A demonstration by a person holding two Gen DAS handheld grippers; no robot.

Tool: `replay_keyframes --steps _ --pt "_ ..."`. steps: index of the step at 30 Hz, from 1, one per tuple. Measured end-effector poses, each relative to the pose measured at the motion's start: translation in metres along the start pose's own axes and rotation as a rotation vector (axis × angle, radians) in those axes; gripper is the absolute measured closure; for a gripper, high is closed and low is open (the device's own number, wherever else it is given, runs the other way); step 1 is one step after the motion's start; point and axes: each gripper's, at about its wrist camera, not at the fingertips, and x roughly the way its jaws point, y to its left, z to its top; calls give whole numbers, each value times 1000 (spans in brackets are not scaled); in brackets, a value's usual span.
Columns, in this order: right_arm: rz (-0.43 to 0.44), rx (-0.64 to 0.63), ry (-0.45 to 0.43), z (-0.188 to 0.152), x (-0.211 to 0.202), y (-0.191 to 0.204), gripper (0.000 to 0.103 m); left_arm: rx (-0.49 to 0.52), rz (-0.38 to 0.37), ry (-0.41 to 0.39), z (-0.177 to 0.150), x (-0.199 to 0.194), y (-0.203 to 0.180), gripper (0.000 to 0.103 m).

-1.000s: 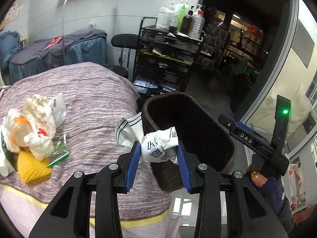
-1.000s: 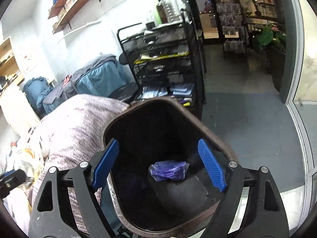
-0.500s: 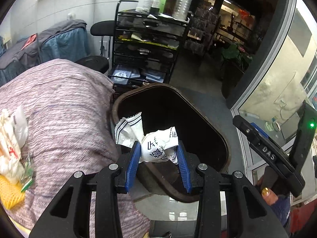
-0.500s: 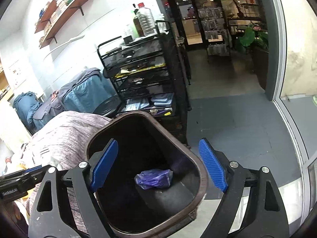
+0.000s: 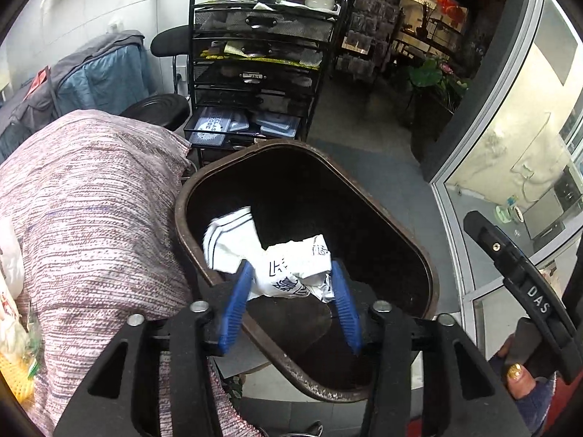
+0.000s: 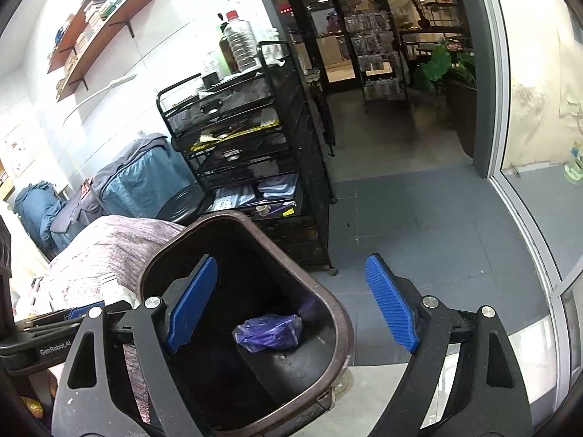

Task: Collect trash
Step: 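Open the left tool to drop the white wrapper into the bin, then move both tools back over the trash pile on the bed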

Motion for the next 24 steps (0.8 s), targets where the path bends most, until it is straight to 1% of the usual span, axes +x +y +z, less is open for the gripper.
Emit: replay_keyframes --steps 1,2,3,4,6,9,10,13,16,19,24 --pt "-2 1 1 0 0 0 20 1 1 0 0 1 0 46" --pt "-3 4 2 0 0 -1 20 1 1 1 1 3 0 36" --pt "-4 6 1 0 0 -2 20 1 2 1 1 4 -1 31" --pt "-5 6 0 0 0 -3 20 1 7 -2 0 4 0 22" --pt "-8 9 -1 0 0 -4 20 2 15 -10 1 3 0 16" --pt "-8 14 -2 1 0 -5 20 2 18 -24 1 -3 1 14" --pt "-8 13 -3 1 0 -4 20 3 19 -31 2 -5 0 11" --pt "-4 11 -5 1 0 -2 20 17 28 -65 1 -15 -1 8" --pt "6 10 -9 0 -2 0 20 24 42 -94 0 -26 -1 7" --pt "19 -6 -11 -1 -3 6 17 18 55 -133 -4 -43 0 6" --pt "66 -41 -18 -1 -9 24 17 7 85 -203 -13 -74 7 6"
